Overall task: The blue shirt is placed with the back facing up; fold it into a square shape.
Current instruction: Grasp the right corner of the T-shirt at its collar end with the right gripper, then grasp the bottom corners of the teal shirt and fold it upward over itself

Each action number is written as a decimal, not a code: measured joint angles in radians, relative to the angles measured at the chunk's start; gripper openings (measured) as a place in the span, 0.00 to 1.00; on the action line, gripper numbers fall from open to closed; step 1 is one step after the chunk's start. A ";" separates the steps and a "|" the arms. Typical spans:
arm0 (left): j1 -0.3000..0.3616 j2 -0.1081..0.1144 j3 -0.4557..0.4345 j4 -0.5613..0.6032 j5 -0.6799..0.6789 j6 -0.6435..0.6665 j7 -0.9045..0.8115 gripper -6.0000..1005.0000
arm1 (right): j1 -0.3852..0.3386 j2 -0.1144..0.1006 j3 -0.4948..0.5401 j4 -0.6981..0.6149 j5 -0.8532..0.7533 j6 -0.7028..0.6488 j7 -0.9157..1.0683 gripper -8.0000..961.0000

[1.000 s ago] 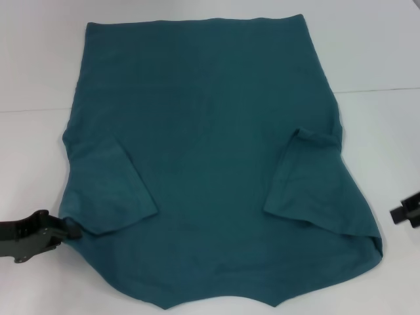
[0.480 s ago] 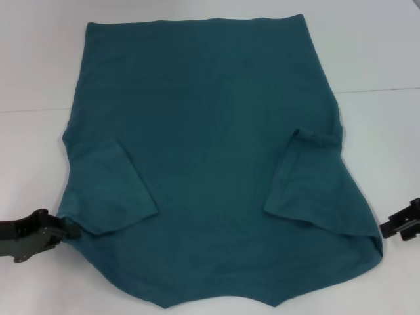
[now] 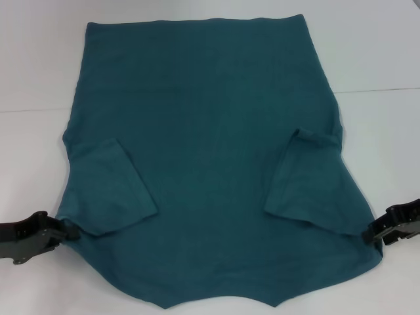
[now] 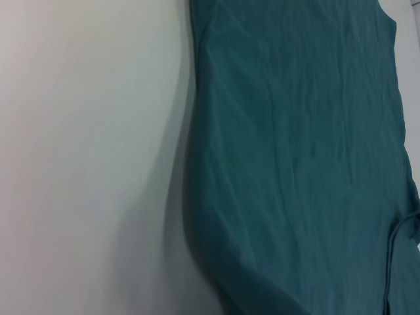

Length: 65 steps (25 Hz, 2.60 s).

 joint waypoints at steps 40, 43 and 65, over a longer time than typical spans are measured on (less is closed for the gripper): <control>-0.005 0.004 0.010 0.006 0.008 0.042 0.003 0.05 | 0.066 0.031 -0.043 0.006 -0.056 -0.042 -0.020 0.04; -0.002 0.007 0.030 0.031 0.023 0.107 0.005 0.05 | 0.049 0.024 -0.047 -0.042 -0.061 -0.114 -0.024 0.04; 0.041 0.009 0.014 0.117 0.120 0.475 0.053 0.05 | -0.048 0.002 0.078 -0.121 0.061 -0.363 -0.158 0.04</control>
